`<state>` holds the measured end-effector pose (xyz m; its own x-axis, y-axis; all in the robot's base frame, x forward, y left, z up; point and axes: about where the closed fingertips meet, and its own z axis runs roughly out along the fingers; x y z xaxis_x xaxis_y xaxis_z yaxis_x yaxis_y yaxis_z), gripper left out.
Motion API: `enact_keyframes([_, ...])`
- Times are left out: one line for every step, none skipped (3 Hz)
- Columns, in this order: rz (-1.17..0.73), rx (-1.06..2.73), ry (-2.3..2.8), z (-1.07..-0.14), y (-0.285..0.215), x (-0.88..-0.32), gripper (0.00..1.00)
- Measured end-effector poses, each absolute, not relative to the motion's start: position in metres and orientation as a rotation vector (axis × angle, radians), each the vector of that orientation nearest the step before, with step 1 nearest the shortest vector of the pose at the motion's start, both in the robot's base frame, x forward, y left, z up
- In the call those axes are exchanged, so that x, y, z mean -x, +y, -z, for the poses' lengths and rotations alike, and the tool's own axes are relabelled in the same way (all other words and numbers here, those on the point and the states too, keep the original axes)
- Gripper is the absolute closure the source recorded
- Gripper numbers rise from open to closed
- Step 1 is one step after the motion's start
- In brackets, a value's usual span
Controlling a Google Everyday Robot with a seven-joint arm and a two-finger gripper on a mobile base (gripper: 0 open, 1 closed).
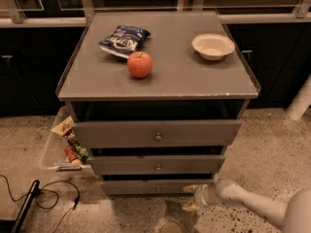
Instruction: Close bottom drawer
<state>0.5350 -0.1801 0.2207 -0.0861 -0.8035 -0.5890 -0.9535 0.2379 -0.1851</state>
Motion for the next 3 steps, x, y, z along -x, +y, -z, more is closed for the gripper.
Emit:
enact_keyframes([-0.419,1.649,1.92,-0.2119,-0.1573,-0.4933,0.44])
enact_keyframes([-0.4,1.64,1.921,-0.2125,-0.161,-0.5033,0.21])
enact_keyframes([-0.401,1.64,1.921,-0.2125,-0.161,-0.5033,0.0])
